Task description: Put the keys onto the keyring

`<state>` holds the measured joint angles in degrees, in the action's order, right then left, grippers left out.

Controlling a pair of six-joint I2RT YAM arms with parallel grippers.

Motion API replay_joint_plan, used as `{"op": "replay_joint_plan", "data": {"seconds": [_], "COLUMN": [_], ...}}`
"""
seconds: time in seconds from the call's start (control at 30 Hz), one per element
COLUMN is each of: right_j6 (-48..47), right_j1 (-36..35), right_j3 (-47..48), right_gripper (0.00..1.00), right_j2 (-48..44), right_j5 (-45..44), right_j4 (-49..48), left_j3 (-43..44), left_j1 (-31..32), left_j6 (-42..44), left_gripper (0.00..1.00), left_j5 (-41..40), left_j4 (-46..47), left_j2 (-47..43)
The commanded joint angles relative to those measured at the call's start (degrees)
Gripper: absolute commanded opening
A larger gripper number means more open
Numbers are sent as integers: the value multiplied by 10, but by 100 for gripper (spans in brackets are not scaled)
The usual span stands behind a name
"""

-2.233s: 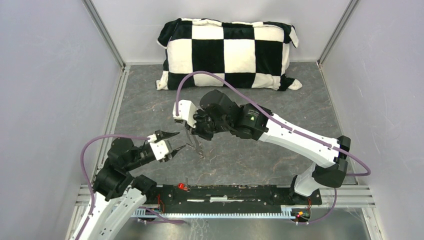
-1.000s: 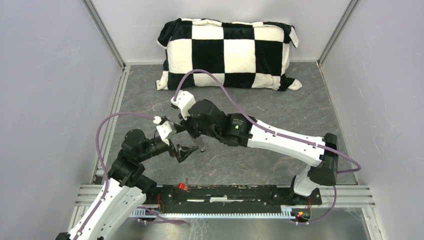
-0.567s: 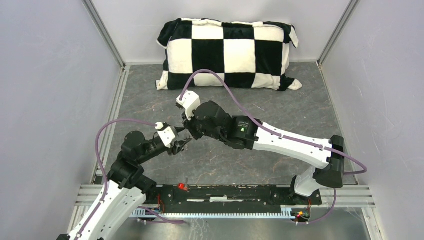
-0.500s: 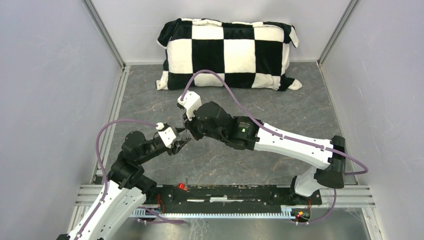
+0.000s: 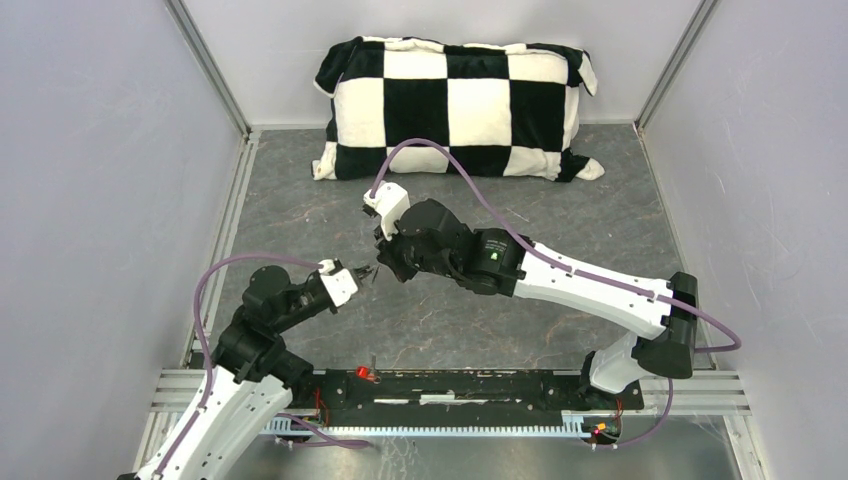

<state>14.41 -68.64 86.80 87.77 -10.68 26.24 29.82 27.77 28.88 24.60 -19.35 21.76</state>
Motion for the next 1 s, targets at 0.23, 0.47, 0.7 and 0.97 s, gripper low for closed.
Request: {"op": "replay_joint_plan", "data": {"seconds": [0.23, 0.47, 0.7, 0.97], "right_j6": [44, 62, 66, 80], "right_j1": [24, 55, 70, 81], "right_j3": [-3, -5, -1, -15], "right_gripper": [0, 0, 0, 0], "right_j2": [-17, -5, 20, 35], "right_j5": [84, 140, 198, 238], "right_j4": [7, 33, 77, 76], "left_j3": [11, 8, 7, 6], "left_j1": [0, 0, 0, 0], "left_j6": [51, 88, 199, 268], "left_gripper": [6, 2, 2, 2], "left_j5": [19, -15, -9, 23], "left_j4": [13, 24, 15, -20], "left_j2": [9, -5, -22, -57]}}
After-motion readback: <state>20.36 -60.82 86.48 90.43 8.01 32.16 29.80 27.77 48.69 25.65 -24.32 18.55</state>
